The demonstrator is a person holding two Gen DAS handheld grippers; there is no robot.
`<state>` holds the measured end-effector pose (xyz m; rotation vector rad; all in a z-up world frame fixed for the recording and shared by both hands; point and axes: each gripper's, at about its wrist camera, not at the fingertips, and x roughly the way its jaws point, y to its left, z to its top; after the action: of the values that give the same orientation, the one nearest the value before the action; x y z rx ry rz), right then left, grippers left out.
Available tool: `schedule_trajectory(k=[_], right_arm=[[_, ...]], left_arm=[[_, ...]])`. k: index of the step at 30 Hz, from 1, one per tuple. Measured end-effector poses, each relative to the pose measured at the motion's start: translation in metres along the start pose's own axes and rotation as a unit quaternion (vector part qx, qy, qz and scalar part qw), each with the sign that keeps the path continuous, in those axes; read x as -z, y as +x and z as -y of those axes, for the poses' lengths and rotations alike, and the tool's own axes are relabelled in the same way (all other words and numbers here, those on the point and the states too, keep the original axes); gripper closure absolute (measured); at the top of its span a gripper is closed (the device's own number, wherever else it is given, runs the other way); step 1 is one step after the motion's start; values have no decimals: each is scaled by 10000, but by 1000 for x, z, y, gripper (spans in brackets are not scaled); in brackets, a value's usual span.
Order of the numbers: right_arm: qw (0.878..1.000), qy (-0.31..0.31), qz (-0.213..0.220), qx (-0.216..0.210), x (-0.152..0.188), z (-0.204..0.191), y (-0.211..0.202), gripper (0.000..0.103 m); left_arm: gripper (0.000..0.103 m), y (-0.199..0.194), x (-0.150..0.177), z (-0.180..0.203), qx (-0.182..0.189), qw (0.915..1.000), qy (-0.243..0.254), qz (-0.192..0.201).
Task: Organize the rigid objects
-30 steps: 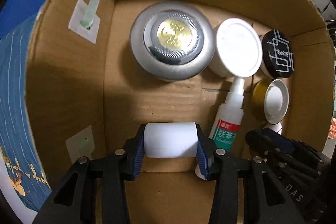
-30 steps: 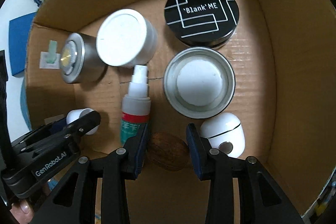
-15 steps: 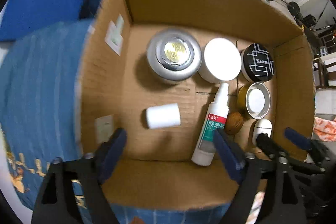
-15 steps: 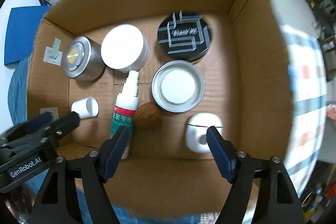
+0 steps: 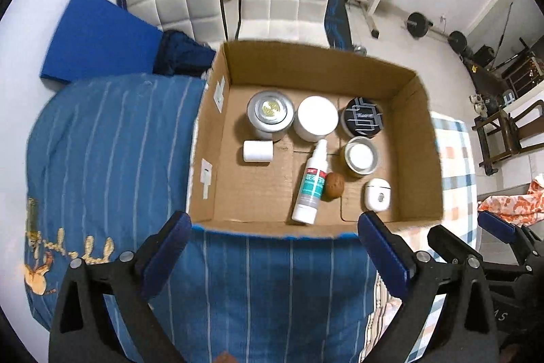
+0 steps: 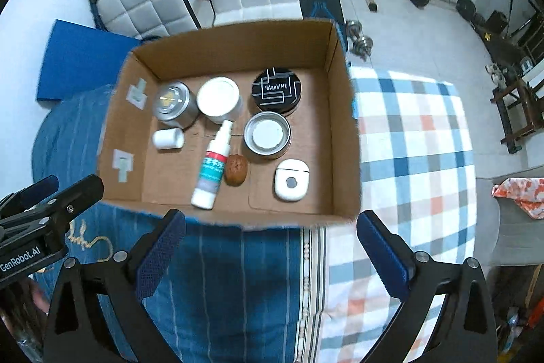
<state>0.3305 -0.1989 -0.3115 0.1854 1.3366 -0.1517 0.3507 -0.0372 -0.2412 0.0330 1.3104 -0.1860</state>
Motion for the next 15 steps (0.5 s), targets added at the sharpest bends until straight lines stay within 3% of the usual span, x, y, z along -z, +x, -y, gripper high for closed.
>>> schedule_trajectory(k=[6, 15], right_arm=[[9994, -61, 306, -154, 28, -2, -65, 1], [9972, -69, 634, -386, 82, 9, -168, 1]], left_arm=[[2, -68, 28, 17, -80, 9987, 131, 477], [2, -161, 69, 30, 100, 9955, 156, 925]])
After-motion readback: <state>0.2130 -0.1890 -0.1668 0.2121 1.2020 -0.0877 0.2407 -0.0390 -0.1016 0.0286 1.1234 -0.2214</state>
